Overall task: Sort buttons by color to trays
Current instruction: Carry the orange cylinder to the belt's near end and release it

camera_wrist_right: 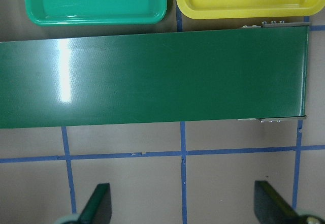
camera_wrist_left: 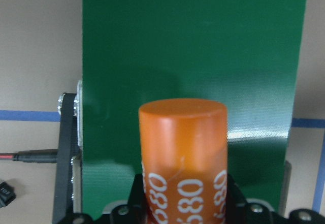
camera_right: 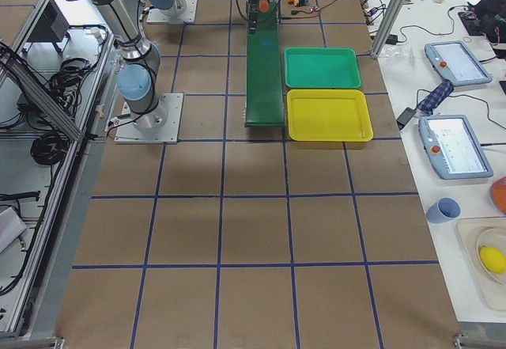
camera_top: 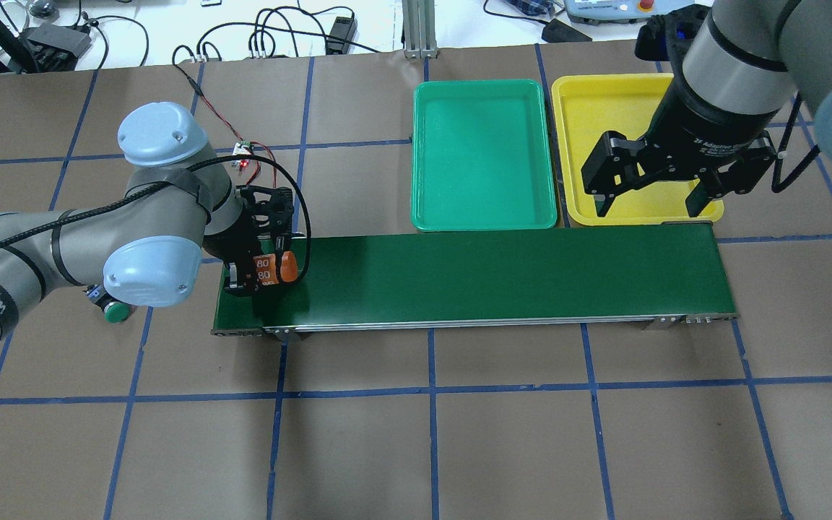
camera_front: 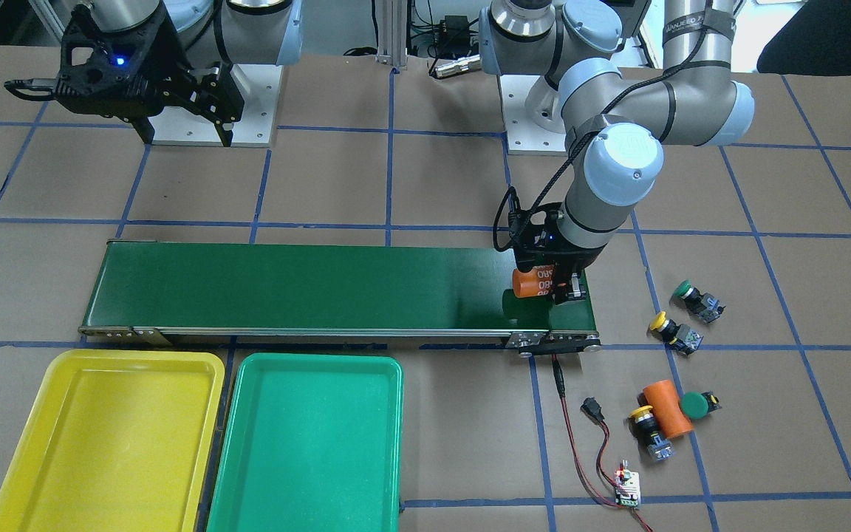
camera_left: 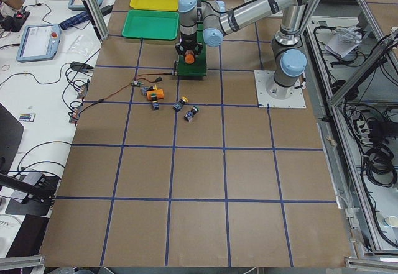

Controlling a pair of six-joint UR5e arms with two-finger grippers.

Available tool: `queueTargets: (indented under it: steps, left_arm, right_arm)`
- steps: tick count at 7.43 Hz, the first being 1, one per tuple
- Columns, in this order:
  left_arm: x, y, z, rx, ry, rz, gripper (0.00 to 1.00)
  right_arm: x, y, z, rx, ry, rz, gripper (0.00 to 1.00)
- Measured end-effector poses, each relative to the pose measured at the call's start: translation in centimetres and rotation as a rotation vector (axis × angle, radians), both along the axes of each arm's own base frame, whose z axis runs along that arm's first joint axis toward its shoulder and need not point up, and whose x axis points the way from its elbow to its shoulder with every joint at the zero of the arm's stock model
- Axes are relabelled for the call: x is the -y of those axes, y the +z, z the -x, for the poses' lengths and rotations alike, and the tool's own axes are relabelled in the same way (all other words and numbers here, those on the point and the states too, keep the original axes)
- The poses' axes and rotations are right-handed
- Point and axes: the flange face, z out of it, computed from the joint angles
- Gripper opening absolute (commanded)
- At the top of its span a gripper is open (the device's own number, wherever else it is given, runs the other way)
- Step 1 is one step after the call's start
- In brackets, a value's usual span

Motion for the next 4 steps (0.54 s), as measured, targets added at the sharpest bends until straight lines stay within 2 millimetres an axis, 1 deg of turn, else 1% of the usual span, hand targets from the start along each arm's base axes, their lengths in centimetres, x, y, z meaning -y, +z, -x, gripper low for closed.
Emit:
queueTargets:
  steps: [1,2,3,4]
  left_arm:
    - [-0.1,0.2,0.2,-0.001,0.012,0.005,1.00]
    - [-0.1,0.9,0.2,-0.008,0.019,0.017,1.00]
    - [0.4,2.1,0.0,-0.016,0.027,0.040,1.00]
    - [1.7,3.7,-0.6,-0.020,0.038,0.055,1.00]
  right_arm:
    - [0.0,0.0,0.0,0.001,0.000,-0.001,1.00]
    - [0.0,0.0,0.0,0.002,-0.001,-0.002,1.00]
    - [0.0,0.0,0.0,0.003,-0.001,-0.002,1.00]
    - [0.0,0.0,-0.1,0.006,-0.002,-0.002,1.00]
